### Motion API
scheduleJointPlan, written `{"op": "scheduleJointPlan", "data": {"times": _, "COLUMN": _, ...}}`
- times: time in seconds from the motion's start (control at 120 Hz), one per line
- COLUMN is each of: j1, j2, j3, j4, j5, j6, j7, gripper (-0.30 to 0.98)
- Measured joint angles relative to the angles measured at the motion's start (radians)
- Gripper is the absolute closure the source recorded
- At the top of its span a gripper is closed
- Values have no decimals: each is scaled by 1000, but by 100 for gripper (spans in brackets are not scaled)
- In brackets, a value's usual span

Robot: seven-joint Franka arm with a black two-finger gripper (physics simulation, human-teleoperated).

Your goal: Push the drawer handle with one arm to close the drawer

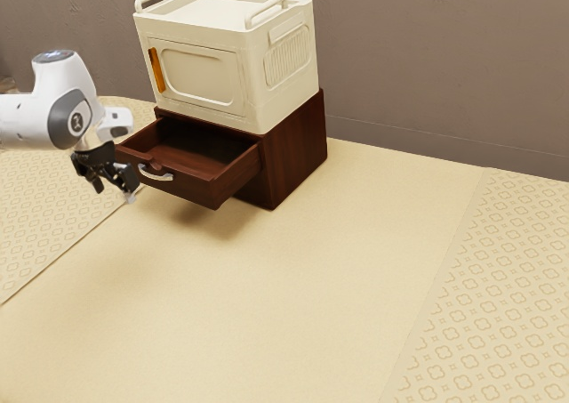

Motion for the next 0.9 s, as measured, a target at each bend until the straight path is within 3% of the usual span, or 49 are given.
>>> {"op": "scheduleJointPlan", "data": {"times": 0.108, "j1": -3, "j2": 12, "j3": 0, "j4": 1, "j5": -73, "j6": 6, "j7": 40, "gripper": 3}}
{"op": "scheduleJointPlan", "data": {"times": 0.25, "j1": 4, "j2": 14, "j3": 0, "j4": 2, "j5": -109, "j6": 10, "j7": 82, "gripper": 3}}
{"op": "scheduleJointPlan", "data": {"times": 0.4, "j1": 7, "j2": 44, "j3": 0, "j4": 24, "j5": -126, "j6": 15, "j7": 117, "gripper": 42}}
{"op": "scheduleJointPlan", "data": {"times": 0.508, "j1": 1, "j2": 65, "j3": -1, "j4": 58, "j5": -132, "j6": 17, "j7": 136, "gripper": 59}}
{"op": "scheduleJointPlan", "data": {"times": 0.667, "j1": 4, "j2": 123, "j3": -6, "j4": 129, "j5": -140, "j6": 18, "j7": 159, "gripper": 71}}
{"op": "scheduleJointPlan", "data": {"times": 0.9, "j1": 0, "j2": 168, "j3": -12, "j4": 190, "j5": -160, "j6": 16, "j7": 183, "gripper": 77}}
